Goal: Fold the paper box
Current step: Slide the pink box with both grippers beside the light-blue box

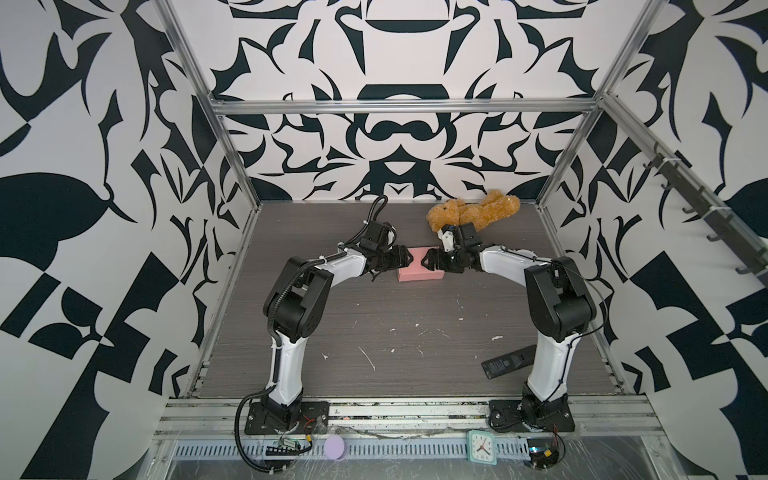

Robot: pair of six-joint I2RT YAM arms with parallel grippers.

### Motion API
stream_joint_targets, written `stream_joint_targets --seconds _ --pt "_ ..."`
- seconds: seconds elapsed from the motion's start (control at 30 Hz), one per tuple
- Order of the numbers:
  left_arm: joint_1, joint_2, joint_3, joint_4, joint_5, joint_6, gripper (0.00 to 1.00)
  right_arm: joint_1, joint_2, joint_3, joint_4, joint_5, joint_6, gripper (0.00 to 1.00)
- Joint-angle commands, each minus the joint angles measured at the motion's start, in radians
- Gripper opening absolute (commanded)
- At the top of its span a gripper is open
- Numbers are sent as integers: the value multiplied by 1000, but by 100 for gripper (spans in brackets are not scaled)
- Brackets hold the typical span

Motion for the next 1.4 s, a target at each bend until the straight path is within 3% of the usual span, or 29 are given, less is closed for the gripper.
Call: stream_joint_targets --seconds 0.0,0.57,0.8,0.9,1.37 --pt "-25 44 57 9 66 18 68 26 4 70 51 -101 -5 85" --pt "-17 136 171 -44 21 33 69 4 36 119 40 -93 -6 85" --pt "-14 138 169 -52 -7 38 73 -11 27 106 49 -80 -7 90" --pt "-15 134 167 -56 -15 38 75 -12 16 99 50 -74 -7 99" --pt "-13 30 111 -95 -68 79 89 -19 -105 41 36 17 -33 99"
